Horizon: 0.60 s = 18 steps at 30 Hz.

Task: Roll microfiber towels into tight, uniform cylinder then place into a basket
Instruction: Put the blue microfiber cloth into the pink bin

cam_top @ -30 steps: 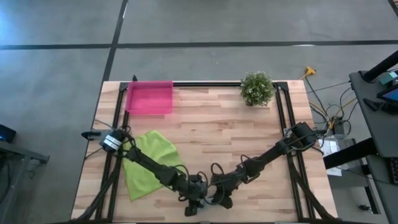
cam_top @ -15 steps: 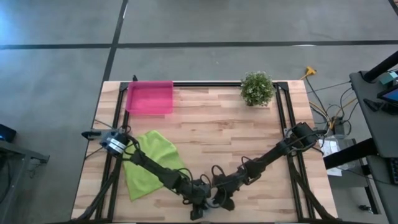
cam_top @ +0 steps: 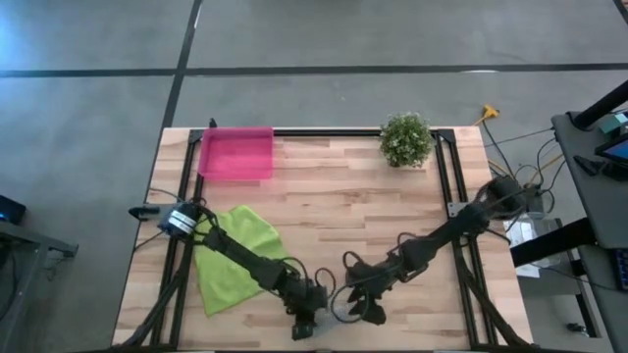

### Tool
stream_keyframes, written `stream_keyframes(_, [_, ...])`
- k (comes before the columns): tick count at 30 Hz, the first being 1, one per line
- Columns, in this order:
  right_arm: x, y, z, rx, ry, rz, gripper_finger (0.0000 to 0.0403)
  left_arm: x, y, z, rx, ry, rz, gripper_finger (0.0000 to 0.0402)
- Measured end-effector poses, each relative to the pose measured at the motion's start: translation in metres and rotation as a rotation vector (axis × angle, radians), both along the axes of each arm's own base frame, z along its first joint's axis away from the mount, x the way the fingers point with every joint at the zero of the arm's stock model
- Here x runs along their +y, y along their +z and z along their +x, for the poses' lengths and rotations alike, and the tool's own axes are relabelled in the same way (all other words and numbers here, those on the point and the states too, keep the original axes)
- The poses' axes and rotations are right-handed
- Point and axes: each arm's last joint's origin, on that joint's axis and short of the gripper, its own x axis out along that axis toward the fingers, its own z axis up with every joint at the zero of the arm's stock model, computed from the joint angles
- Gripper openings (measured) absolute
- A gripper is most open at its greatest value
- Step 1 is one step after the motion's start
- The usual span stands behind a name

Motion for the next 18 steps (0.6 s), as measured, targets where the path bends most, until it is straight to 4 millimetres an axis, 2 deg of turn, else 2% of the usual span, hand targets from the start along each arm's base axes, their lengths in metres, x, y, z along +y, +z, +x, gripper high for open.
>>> stream_keyframes(5, [-0.017,0.036,-0.023,0.024,-0.084,-0.085,0.0200,0.037,0.033,-0.013,0.083,0.007,0.119,0.0001])
stream_keyframes(7, [-0.025,0.051,-0.035,0.027,-0.149,-0.118,0.0199,0.055,0.056,-0.017,0.071,0.024,0.147,0.0001])
stream_keyframes(11, [-0.039,0.079,-0.056,-0.036,-0.301,-0.178,0.0192,0.094,0.114,-0.029,-0.046,0.132,0.167,0.0000])
stream_keyframes(15, [-0.052,0.093,-0.070,-0.085,-0.458,-0.213,0.0185,0.145,0.153,-0.053,-0.113,0.325,0.275,0.0000])
stream_keyframes(18, [-0.056,0.096,-0.075,-0.095,-0.518,-0.233,0.0181,0.190,0.167,-0.083,-0.146,0.484,0.316,0.0000])
